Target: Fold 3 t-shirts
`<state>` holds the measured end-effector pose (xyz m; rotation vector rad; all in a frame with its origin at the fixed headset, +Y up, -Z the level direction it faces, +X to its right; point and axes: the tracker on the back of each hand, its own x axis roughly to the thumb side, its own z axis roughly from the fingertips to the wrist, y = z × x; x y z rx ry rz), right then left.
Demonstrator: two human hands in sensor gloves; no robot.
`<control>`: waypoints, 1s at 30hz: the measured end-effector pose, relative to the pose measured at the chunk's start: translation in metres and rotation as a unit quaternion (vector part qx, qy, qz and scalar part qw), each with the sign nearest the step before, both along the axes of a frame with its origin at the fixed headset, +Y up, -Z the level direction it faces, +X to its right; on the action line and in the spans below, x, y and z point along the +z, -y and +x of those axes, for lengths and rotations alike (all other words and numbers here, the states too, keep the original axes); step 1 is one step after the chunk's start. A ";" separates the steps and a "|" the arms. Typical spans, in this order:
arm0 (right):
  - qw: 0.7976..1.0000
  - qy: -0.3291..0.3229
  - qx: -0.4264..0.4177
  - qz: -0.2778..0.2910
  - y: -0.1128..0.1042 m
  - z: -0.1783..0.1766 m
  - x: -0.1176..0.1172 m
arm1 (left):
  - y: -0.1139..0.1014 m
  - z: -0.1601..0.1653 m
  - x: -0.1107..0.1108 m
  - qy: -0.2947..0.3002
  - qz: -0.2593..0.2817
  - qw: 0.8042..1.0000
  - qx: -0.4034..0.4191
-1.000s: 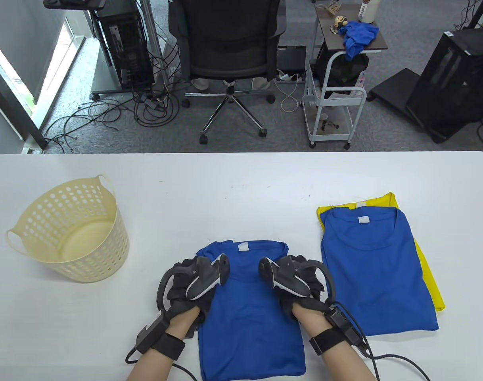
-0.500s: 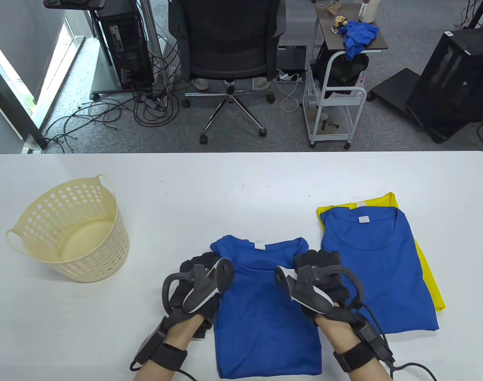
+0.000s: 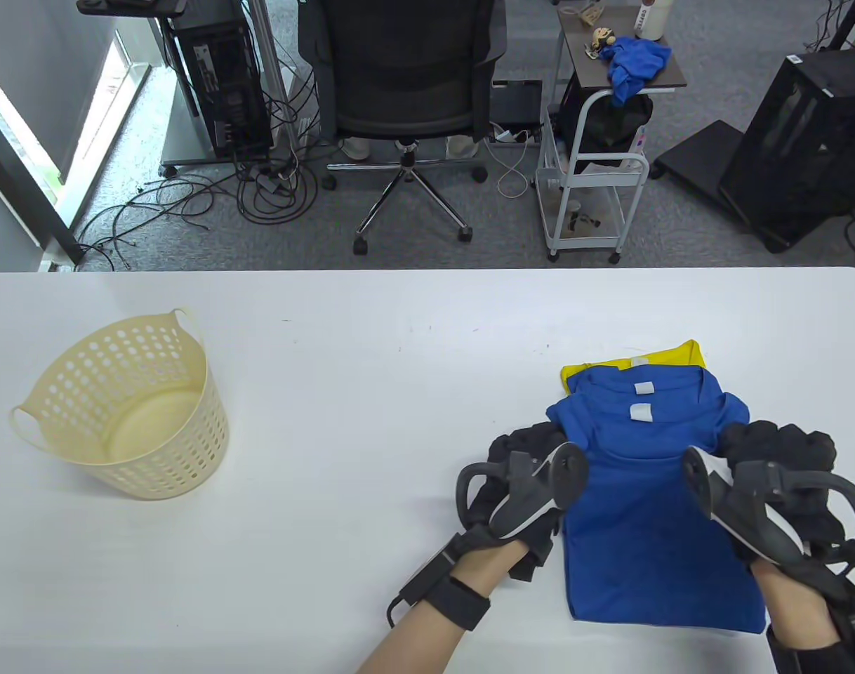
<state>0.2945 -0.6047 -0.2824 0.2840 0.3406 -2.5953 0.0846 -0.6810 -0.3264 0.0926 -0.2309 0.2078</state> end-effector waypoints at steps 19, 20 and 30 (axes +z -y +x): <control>0.976 0.078 -0.200 0.047 0.068 0.072 -0.076 | 0.046 0.018 -0.078 -0.038 -0.007 0.992 -0.116; 0.974 0.069 -0.209 0.044 0.064 0.069 -0.071 | 0.042 0.013 -0.075 -0.038 -0.006 0.993 -0.115; 0.974 -0.057 -0.218 0.019 0.042 -0.020 -0.015 | -0.014 -0.092 -0.001 -0.053 0.034 0.985 -0.161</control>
